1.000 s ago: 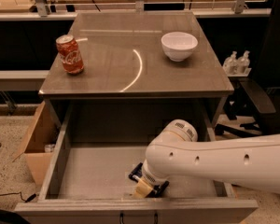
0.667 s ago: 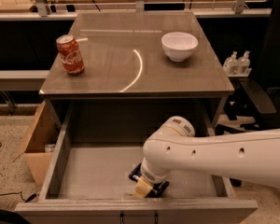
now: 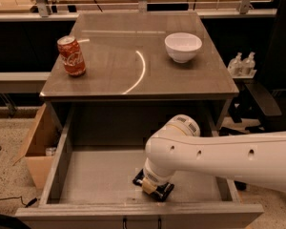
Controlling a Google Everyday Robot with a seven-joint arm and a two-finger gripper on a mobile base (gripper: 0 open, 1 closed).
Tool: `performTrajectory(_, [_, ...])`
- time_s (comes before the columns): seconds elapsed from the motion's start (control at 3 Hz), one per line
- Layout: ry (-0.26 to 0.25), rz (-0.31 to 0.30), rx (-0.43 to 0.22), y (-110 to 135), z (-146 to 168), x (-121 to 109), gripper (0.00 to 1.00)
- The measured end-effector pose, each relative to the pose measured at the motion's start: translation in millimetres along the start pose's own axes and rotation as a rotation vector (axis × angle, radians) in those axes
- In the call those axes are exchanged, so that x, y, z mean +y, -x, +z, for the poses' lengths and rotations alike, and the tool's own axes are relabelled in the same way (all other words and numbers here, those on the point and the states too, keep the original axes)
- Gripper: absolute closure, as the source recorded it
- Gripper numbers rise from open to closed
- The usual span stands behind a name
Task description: Pick rxbar blueberry from top drawer and place on counter
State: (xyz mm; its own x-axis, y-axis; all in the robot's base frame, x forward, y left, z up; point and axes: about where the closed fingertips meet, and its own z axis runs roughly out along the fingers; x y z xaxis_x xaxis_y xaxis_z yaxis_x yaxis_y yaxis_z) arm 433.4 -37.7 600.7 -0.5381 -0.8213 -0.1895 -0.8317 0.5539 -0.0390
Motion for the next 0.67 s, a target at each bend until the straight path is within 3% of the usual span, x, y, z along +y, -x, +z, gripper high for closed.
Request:
performTrajectory(0.33, [0.0, 0.0, 0.0, 0.8, -4.5, -0.2, 1.0])
performTrajectory(0.67, [0.0, 0.0, 0.0, 0.8, -4.5, -0.2, 1.0])
